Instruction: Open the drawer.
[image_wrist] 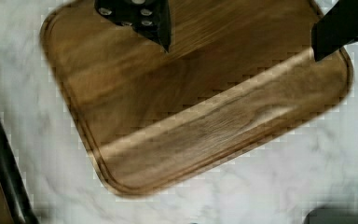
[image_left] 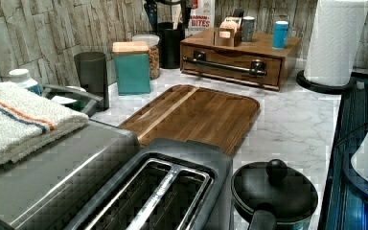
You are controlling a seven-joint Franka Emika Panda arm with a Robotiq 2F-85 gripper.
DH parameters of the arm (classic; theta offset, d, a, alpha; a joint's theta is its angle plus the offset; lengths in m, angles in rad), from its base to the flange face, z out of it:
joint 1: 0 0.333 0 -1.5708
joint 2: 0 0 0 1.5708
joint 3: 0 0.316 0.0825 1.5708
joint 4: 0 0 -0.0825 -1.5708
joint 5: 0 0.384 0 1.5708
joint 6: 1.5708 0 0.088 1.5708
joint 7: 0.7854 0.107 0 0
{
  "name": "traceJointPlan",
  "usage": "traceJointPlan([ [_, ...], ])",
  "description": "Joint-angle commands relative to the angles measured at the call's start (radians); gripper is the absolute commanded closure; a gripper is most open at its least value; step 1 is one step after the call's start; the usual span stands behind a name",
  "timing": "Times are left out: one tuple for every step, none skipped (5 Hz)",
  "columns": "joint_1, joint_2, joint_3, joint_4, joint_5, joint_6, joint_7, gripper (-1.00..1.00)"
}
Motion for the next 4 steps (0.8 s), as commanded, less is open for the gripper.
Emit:
traceJointPlan([
  [-0.097, 0.003, -0.106, -0.007, -0.074, 0.088, -0.371, -1.00],
  [-0.132, 0.020, -0.112, -0.024, -0.086, 0.167, -0.408, -1.00],
  [-0.144, 0.015, -0.133, -0.069, -0.101, 0.262, -0.478, -1.00],
  [-0.163, 0.059, -0.152, -0.060, -0.078, 0.275, -0.579, -1.00],
])
